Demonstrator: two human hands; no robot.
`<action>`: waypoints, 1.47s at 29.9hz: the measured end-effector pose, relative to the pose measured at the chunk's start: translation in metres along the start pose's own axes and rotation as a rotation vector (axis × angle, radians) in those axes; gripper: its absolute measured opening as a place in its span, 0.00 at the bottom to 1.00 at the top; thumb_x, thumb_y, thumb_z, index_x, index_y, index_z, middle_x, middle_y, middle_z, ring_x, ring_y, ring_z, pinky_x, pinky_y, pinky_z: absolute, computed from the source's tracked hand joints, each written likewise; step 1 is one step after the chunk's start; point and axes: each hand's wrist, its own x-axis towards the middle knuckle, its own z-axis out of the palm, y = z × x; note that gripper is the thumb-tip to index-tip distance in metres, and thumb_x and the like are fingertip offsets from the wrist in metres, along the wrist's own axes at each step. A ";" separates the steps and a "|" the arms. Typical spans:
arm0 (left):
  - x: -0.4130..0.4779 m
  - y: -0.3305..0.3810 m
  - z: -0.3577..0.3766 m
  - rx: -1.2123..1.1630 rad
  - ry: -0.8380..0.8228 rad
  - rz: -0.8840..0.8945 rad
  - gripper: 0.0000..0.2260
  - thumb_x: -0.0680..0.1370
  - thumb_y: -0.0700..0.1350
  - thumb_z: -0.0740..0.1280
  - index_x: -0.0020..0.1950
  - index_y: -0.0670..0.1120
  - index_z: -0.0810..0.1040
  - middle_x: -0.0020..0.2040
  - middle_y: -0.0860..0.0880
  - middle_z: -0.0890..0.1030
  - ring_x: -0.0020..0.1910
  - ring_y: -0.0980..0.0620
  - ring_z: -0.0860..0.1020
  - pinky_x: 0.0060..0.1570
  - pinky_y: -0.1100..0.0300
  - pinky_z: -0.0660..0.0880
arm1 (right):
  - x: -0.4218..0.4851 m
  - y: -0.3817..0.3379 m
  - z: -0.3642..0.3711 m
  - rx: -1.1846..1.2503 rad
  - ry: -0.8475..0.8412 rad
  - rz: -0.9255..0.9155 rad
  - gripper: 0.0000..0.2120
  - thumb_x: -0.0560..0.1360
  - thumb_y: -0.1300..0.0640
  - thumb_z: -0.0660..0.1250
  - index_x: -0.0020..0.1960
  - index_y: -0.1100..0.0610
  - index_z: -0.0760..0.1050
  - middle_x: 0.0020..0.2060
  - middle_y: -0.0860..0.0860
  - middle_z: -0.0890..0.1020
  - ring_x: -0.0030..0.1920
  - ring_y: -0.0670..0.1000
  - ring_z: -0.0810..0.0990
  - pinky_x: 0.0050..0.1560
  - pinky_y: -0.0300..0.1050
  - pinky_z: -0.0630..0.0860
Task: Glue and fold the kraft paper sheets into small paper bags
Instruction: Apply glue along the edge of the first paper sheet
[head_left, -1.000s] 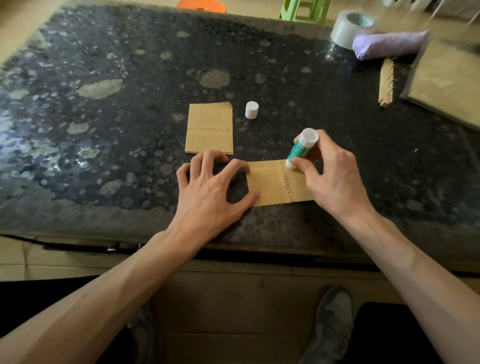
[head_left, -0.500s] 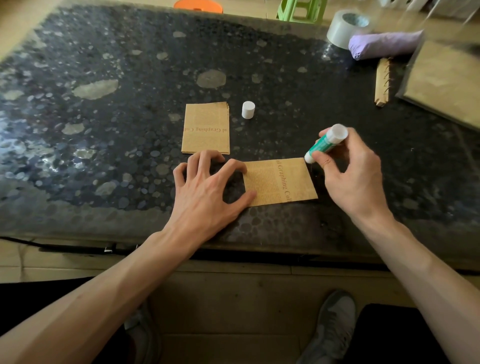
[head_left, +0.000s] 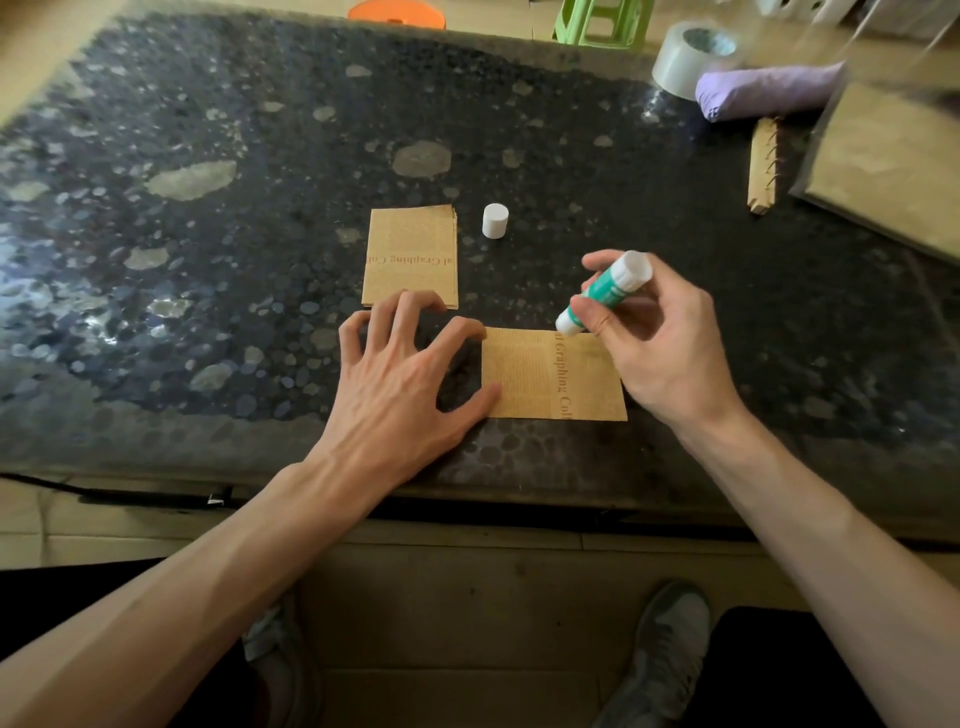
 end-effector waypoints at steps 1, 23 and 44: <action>0.001 0.001 0.001 -0.006 -0.004 0.012 0.24 0.76 0.68 0.65 0.68 0.60 0.72 0.69 0.51 0.66 0.73 0.47 0.62 0.71 0.46 0.57 | 0.000 -0.002 0.003 0.003 -0.009 -0.011 0.17 0.78 0.56 0.76 0.65 0.55 0.78 0.54 0.46 0.84 0.55 0.46 0.85 0.56 0.42 0.83; 0.004 -0.006 0.005 -0.012 0.009 -0.029 0.24 0.76 0.68 0.61 0.70 0.60 0.71 0.71 0.51 0.65 0.75 0.49 0.61 0.73 0.46 0.55 | -0.006 -0.010 0.021 -0.010 -0.130 -0.019 0.18 0.76 0.52 0.77 0.65 0.54 0.80 0.55 0.43 0.84 0.56 0.43 0.84 0.56 0.42 0.82; 0.005 -0.003 0.009 -0.128 0.013 -0.072 0.23 0.76 0.65 0.66 0.69 0.61 0.69 0.65 0.54 0.66 0.71 0.51 0.64 0.71 0.48 0.56 | -0.022 -0.013 0.023 0.023 -0.136 -0.054 0.16 0.78 0.57 0.75 0.65 0.57 0.78 0.58 0.46 0.83 0.60 0.46 0.83 0.58 0.46 0.83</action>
